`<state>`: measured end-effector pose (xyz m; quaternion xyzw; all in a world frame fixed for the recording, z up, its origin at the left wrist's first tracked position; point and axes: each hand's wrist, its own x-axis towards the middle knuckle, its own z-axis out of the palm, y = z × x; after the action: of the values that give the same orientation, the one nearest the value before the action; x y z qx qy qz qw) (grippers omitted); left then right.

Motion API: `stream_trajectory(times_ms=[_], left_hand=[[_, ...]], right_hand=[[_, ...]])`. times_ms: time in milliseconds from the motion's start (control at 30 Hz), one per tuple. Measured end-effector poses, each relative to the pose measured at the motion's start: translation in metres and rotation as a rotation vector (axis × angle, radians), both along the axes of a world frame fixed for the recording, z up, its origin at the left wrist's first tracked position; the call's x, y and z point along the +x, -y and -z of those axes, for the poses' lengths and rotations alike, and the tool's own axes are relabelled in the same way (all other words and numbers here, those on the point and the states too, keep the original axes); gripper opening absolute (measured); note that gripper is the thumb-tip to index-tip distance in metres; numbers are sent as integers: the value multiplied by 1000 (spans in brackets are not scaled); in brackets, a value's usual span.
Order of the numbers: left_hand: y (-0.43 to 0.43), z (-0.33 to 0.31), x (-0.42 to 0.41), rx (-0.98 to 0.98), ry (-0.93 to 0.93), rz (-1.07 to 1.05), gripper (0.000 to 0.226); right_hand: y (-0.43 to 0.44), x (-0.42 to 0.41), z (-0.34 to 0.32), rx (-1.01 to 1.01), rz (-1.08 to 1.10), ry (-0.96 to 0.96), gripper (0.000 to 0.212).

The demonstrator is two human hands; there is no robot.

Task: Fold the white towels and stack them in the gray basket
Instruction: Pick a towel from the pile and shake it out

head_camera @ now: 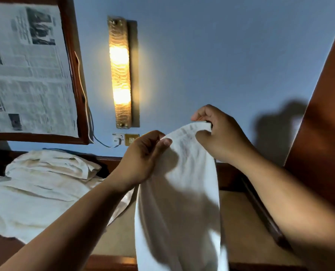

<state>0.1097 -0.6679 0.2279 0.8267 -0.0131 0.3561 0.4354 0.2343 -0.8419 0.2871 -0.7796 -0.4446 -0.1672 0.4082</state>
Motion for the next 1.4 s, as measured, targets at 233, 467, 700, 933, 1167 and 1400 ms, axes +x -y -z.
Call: stream_trajectory(times_ms=[233, 467, 700, 933, 1167, 1400], left_hand=[[-25, -39, 0, 220, 132, 44, 16], [-54, -34, -23, 258, 117, 124, 12], [-86, 2, -63, 117, -190, 343, 22], [-119, 199, -99, 47, -851, 333, 41], [-167, 317, -134, 281, -1067, -45, 18], [-131, 326, -119, 207, -945, 35, 41]], right_hand=[[-28, -16, -23, -432, 182, 521, 24], [-55, -30, 0, -180, -116, 141, 14], [-72, -49, 9, -339, -156, 311, 27], [-87, -57, 63, -462, -157, 253, 20], [-78, -59, 129, -670, -136, 115, 33], [-88, -85, 162, -872, -209, 146, 45]])
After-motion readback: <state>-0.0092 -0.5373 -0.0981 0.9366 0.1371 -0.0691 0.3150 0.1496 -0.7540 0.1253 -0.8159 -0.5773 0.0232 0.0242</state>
